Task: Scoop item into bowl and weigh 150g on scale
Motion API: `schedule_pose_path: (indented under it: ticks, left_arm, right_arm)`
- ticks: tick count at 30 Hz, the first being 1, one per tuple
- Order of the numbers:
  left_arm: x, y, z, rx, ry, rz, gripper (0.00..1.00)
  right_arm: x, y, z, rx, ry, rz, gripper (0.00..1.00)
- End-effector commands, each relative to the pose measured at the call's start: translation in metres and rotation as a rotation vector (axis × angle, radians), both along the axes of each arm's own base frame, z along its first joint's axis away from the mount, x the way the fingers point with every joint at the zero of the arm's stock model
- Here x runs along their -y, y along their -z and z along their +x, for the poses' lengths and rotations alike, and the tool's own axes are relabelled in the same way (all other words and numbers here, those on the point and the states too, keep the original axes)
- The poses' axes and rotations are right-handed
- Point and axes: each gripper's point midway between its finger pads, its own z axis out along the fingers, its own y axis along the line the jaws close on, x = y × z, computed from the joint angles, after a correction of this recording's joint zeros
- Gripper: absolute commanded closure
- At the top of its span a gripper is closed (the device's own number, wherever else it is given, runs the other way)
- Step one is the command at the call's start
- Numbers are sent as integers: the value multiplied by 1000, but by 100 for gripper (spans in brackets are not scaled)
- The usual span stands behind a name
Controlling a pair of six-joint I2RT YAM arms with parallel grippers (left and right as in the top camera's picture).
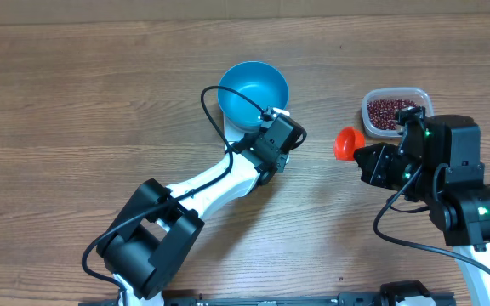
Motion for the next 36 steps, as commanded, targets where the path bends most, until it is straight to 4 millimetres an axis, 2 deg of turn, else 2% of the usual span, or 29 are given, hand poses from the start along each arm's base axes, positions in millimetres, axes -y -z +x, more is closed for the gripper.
schedule_pose_path:
  ticks: [1,7,15,36]
  left_arm:
    - [-3,-1,8,16,-37,-4,96]
    - [-10,5,11,2,-78,-14,96]
    - [-5,16,10,-24,-72,-34,96]
    - [0,21,2,-70,-47,-54,96]
  right_arm:
    - [3,-9,3,29,10,-7,96]
    - [3,-9,3,29,10,-7,96]
    - [3,-9,3,29,10,-7,96]
    - [3,-9,3,29,10,-8,96]
